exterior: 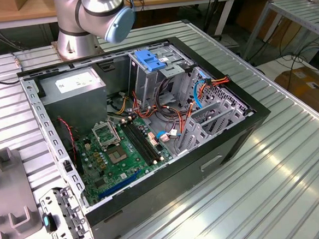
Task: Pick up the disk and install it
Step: 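Pick up the disk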
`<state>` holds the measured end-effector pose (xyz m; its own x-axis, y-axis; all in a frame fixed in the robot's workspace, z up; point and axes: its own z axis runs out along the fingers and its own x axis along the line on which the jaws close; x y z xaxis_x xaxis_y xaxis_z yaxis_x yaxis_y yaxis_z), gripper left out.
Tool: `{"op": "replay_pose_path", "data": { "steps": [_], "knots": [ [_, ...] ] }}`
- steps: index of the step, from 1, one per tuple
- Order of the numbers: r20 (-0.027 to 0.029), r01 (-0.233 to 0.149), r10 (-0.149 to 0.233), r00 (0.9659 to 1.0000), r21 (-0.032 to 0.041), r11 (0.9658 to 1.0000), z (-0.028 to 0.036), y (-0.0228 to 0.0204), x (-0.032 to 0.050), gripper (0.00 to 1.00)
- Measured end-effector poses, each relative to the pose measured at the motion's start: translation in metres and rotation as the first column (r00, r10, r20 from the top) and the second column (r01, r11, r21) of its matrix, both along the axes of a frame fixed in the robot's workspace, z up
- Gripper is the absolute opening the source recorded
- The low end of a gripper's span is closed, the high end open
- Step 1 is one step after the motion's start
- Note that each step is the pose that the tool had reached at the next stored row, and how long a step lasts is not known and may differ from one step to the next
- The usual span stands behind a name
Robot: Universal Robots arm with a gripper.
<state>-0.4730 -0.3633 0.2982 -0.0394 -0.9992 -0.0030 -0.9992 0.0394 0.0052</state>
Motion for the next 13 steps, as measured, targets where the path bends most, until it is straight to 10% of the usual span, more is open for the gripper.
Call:
{"op": "replay_pose_path", "data": {
  "steps": [13],
  "knots": [
    [0.0000, 0.000, 0.000, 1.0000, 0.0000, 1.0000, 0.0147, 0.0000, 0.0000, 0.37]
  ]
}}
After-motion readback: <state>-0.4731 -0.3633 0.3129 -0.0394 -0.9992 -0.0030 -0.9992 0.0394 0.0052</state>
